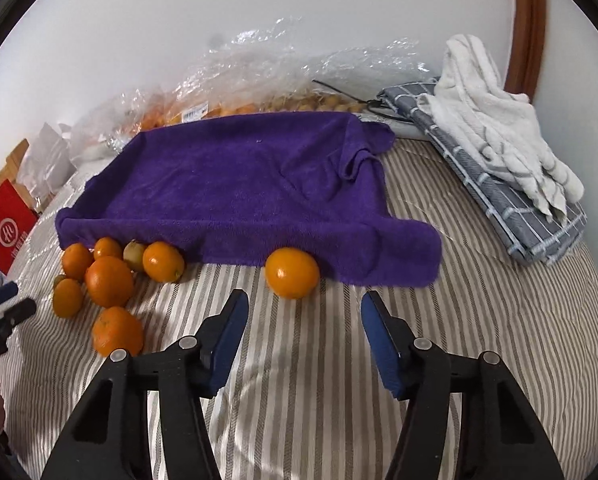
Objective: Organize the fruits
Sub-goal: 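Grasp an orange at the towel edge with the right gripper while the left grasps a small yellow-green fruit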
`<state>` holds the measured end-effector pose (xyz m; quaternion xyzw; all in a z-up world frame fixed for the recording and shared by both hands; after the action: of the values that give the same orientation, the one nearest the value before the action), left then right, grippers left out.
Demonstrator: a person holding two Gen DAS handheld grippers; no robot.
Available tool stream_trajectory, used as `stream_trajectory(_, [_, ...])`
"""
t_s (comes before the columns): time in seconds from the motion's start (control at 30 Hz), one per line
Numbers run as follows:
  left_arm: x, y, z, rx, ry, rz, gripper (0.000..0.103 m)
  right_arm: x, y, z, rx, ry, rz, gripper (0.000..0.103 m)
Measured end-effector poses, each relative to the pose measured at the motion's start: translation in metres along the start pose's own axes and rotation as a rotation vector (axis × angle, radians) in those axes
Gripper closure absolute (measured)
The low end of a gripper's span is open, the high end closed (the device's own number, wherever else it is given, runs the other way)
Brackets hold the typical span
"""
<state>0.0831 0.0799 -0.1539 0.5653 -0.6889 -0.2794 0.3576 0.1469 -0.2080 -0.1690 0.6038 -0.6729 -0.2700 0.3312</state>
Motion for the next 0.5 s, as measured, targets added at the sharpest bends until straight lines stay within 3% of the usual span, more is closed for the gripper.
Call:
stream_trajectory(0.17, [-0.014, -0.007, 0.009, -0.031, 0.017, -0.007, 0.029, -0.012, -0.022, -0.007, -0.052, 0.029, -0.020, 0.045])
stream_trajectory(0.5, [-0.015, -0.007, 0.010, -0.032, 0.000, -0.018, 0.029, -0.018, -0.037, -0.007, -0.036, 0.014, -0.003, 0.064])
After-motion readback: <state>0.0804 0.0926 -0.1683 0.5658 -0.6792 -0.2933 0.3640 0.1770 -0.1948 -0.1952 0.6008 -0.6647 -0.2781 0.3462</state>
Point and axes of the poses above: each gripper's, at about its wrist camera, not at the fingertips, and y roughly against the way its jaws point, x to its right, z to its underside, the point moved 1 cm from there along -y, roughly the way its jaws point, and after that the axes turned 12 degrees about z, right-handed, at the moved point
